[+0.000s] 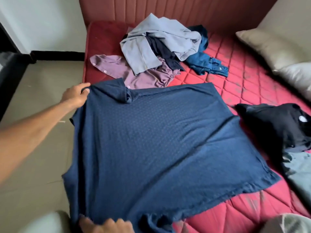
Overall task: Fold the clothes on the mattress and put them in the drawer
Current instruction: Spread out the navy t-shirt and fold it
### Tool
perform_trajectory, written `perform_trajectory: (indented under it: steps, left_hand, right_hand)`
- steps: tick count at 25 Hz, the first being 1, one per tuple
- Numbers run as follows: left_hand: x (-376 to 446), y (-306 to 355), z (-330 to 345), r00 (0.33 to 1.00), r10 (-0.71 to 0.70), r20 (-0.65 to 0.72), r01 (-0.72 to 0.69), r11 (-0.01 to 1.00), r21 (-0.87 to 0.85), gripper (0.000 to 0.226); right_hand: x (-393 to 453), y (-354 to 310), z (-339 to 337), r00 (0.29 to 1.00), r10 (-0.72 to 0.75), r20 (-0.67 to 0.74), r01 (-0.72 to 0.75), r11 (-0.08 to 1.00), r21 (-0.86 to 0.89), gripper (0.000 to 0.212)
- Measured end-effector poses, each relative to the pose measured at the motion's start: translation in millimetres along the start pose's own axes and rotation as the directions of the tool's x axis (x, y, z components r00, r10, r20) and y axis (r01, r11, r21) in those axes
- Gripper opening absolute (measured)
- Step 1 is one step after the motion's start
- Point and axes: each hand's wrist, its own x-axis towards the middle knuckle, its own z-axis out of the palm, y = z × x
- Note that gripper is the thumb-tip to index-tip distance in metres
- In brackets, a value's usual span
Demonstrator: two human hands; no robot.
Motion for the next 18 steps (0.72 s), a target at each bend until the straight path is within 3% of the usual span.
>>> perform_trajectory:
  steps: [1, 3, 4, 6, 8, 11, 12, 14, 16, 18]
  left_hand:
    - [-1, 5, 0, 0.997, 0.002, 0.082, 0.001, 1.000, -0.028, 0.048]
    - [-6, 13, 0, 0.995, -0.043, 0.094, 0.054, 0.992, -0.117, 0.061]
    - [-11, 16, 4, 0.995, -0.096, 0.039, 0.102, 0.979, -0.175, 0.065]
    - [-22, 14, 7, 0.977, -0.200, -0.074, 0.173, 0.947, -0.269, 0.075]
    - [-27, 8, 6, 0.985, -0.148, -0.086, 0.124, 0.964, -0.237, 0.082]
    - [-9, 0, -10, 0.992, 0.100, -0.080, -0.099, 0.995, 0.021, 0.080]
    - [-3, -1, -13, 0.988, 0.115, -0.105, -0.104, 0.989, 0.101, 0.079]
    - [2, 2, -14, 0.996, 0.017, -0.082, -0.009, 0.996, 0.093, 0.072]
    - [4, 6, -7, 0.983, -0.184, 0.020, 0.184, 0.982, -0.040, 0.053]
    - [14, 8, 4, 0.955, -0.287, 0.076, 0.295, 0.943, -0.154, 0.041]
  right_hand:
    - [-12, 4, -24, 0.984, -0.041, 0.174, 0.028, 0.997, 0.073, 0.035]
    - [-12, 23, -65, 0.996, -0.084, 0.001, 0.081, 0.963, 0.258, 0.044]
    - [-11, 55, -86, 0.994, -0.048, -0.094, 0.071, 0.963, 0.260, 0.051]
    - [-17, 146, -119, 0.925, 0.221, -0.308, -0.171, 0.969, 0.180, 0.060]
    - [-30, 238, -127, 0.833, 0.349, -0.429, -0.364, 0.930, 0.049, 0.057]
    - [-57, 349, -126, 0.812, 0.492, -0.313, -0.546, 0.830, -0.111, 0.045]
    - [-66, 369, -129, 0.802, 0.533, -0.268, -0.573, 0.814, -0.094, 0.040]
    - [-77, 381, -140, 0.820, 0.531, -0.214, -0.564, 0.814, -0.138, 0.034]
    - [-60, 369, -171, 0.820, 0.541, -0.188, -0.571, 0.755, -0.321, 0.028]
    - [-12, 357, -213, 0.827, 0.511, -0.235, -0.563, 0.737, -0.374, 0.020]
